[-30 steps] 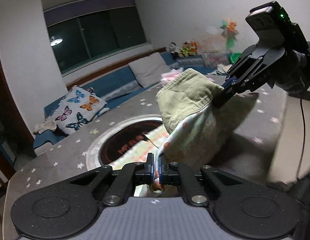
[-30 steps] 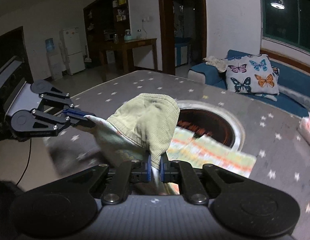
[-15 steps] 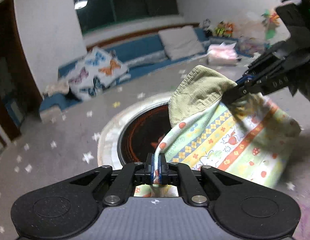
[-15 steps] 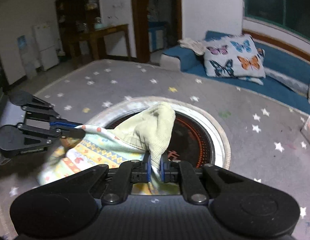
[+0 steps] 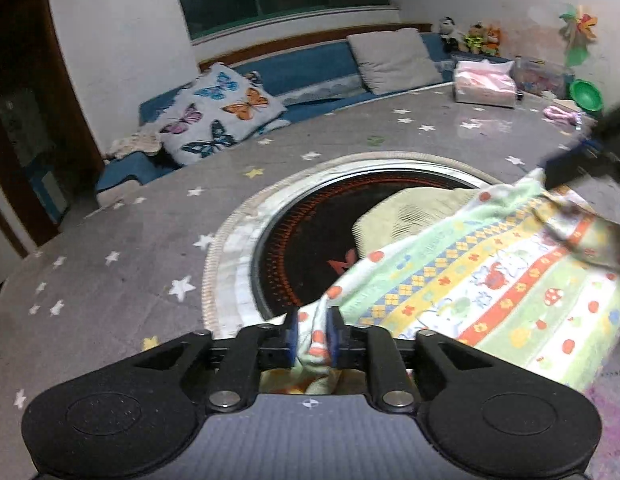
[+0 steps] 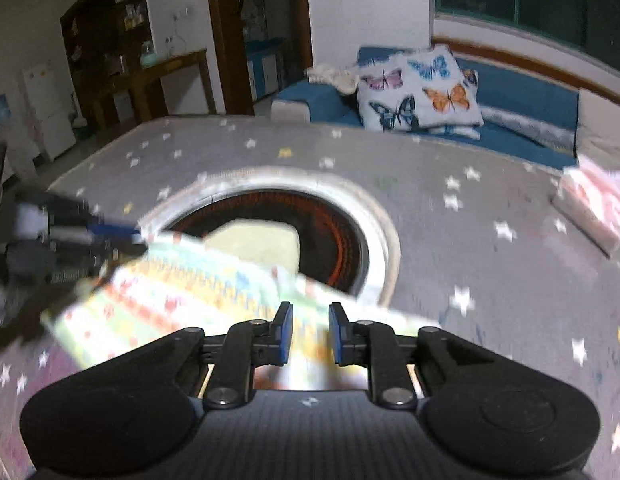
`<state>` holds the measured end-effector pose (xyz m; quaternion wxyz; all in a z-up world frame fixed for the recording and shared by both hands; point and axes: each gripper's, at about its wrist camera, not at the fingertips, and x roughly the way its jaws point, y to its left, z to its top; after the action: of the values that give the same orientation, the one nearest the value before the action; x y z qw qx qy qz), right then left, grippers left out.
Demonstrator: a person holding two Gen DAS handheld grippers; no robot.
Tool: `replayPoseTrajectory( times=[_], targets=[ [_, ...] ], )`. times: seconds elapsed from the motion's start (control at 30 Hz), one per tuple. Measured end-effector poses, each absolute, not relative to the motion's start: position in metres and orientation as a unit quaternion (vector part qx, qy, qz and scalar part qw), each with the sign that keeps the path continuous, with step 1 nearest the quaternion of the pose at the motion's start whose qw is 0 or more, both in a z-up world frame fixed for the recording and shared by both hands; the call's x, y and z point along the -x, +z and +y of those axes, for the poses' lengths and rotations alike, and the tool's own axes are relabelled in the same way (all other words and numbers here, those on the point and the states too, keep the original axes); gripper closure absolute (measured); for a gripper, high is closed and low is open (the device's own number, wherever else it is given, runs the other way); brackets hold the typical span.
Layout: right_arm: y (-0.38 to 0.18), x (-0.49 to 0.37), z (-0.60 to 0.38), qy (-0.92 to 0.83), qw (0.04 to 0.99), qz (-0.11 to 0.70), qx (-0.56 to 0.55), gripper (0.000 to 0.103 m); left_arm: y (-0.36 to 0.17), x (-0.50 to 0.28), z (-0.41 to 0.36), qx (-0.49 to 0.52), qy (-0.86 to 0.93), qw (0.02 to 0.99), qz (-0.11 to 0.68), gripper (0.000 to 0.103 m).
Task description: Fold clothes
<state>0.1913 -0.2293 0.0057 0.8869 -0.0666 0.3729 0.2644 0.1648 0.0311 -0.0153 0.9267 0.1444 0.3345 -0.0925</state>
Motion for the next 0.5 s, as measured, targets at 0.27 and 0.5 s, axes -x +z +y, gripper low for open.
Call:
replayPoseTrajectory(
  times=[0.27,0.5],
  targets=[
    [-0.008,-0.197,-0.254,0.21,0.896,0.389,0.038,0.084,0.01,-0.151,0.033,-0.129,-0.082,0.938,0.311,0.072],
    [0.005,-0.193,-0.235,0.254,0.897,0.363,0.011,0.084,0.019,-0.154,0.003,-0.101,-0.14,0.935,0.311,0.072]
  ],
)
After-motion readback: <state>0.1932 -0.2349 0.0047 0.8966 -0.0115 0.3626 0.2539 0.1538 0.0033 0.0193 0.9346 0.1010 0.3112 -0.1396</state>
